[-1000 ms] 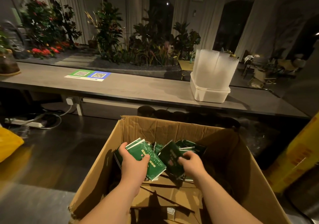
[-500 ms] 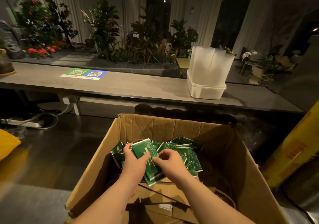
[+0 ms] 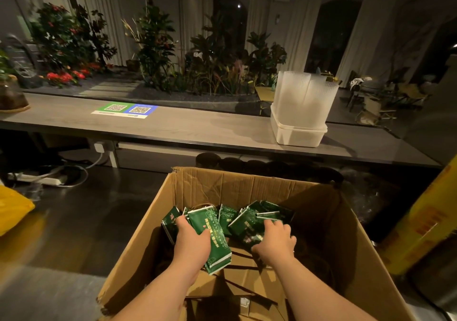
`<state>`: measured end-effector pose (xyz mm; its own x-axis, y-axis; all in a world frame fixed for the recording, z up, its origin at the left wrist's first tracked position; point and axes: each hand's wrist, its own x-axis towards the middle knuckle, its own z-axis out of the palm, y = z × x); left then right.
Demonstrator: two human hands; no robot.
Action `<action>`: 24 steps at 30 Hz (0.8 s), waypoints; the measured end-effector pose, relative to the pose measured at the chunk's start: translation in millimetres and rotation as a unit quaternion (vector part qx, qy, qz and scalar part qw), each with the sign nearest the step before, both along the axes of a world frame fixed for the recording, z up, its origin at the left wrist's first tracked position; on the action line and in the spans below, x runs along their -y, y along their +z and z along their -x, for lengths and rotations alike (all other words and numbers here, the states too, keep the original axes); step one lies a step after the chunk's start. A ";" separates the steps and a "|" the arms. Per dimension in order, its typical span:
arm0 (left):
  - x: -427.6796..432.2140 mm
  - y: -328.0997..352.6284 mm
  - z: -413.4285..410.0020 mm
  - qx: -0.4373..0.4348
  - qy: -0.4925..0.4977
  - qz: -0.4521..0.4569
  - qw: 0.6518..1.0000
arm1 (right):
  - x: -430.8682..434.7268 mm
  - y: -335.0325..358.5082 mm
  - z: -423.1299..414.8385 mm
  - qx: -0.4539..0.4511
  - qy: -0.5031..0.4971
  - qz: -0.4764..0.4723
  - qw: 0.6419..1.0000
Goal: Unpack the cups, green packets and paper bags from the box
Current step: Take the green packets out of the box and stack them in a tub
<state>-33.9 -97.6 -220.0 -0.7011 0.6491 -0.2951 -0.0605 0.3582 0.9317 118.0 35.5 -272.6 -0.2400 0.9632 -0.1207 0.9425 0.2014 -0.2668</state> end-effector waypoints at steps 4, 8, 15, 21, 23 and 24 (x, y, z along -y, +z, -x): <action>-0.3 -0.3 -0.5 0.002 0.002 -0.001 1.000 | -5.0 3.6 -6.8 -0.216 -0.092 0.065 0.970; -1.6 0.5 -0.3 0.049 0.015 -0.018 0.999 | -0.9 22.0 -14.7 -0.438 -0.138 0.233 0.858; -4.0 2.6 -0.8 0.114 0.001 -0.065 0.991 | 32.6 63.4 13.9 -0.521 -0.086 0.365 0.766; -1.4 -1.5 -5.2 0.122 -0.048 -0.059 0.990 | 52.4 39.1 39.0 -0.325 0.012 0.171 0.930; -1.4 -5.8 -2.3 0.100 -0.033 -0.059 0.993 | 46.4 41.0 35.8 -0.323 0.039 0.146 0.934; -1.2 -6.2 -0.9 0.100 -0.024 -0.061 0.993 | 37.9 40.2 31.4 -0.316 0.028 0.120 0.941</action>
<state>-33.0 -96.4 -226.2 -0.6044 0.7190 -0.3432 -0.2346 0.2511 0.9391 86.6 -2.3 -232.4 -0.3867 0.9102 -0.1486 0.5706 0.1095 -0.8139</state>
